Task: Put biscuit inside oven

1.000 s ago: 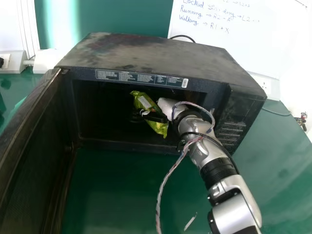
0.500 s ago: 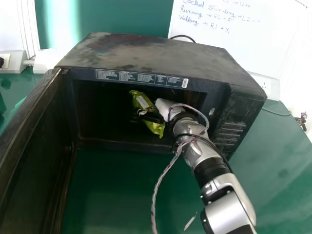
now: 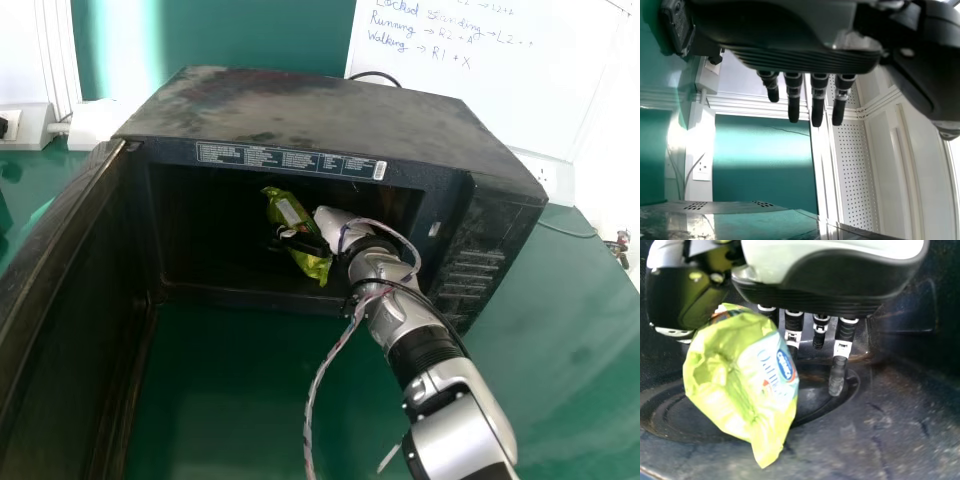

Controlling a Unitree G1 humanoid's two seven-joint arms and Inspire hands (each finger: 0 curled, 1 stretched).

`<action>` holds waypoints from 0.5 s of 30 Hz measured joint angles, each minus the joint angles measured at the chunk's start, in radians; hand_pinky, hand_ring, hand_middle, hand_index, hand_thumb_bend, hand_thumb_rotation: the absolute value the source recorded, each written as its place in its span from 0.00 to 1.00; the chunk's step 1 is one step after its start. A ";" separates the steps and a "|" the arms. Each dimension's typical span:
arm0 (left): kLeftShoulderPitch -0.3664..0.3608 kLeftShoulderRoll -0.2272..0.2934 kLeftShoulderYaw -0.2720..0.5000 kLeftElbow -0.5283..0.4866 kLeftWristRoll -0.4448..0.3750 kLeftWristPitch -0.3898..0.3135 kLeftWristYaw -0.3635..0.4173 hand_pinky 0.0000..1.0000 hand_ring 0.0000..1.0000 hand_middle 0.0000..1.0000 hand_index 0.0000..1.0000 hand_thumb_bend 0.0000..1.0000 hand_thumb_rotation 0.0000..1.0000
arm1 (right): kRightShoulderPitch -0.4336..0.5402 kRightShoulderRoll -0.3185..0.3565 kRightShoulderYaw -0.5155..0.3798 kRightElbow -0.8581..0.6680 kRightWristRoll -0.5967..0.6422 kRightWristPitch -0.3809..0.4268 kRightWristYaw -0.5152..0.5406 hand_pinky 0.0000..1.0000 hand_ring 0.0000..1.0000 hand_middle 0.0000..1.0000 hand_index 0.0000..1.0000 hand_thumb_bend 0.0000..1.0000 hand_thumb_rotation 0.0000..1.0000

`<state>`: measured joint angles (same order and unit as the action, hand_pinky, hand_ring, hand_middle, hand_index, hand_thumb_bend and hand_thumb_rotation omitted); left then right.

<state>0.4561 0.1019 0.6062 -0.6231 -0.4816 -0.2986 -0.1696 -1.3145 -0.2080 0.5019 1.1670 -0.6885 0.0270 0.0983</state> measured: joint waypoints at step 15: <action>0.007 -0.010 0.000 -0.003 0.005 0.000 0.001 0.99 0.91 0.91 0.90 1.00 1.00 | -0.002 0.007 0.000 0.038 0.006 -0.004 -0.008 0.42 0.55 0.58 0.48 0.53 0.15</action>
<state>0.4627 0.0920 0.6061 -0.6265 -0.4765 -0.2986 -0.1689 -1.3163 -0.2013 0.5017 1.2047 -0.6828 0.0235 0.0900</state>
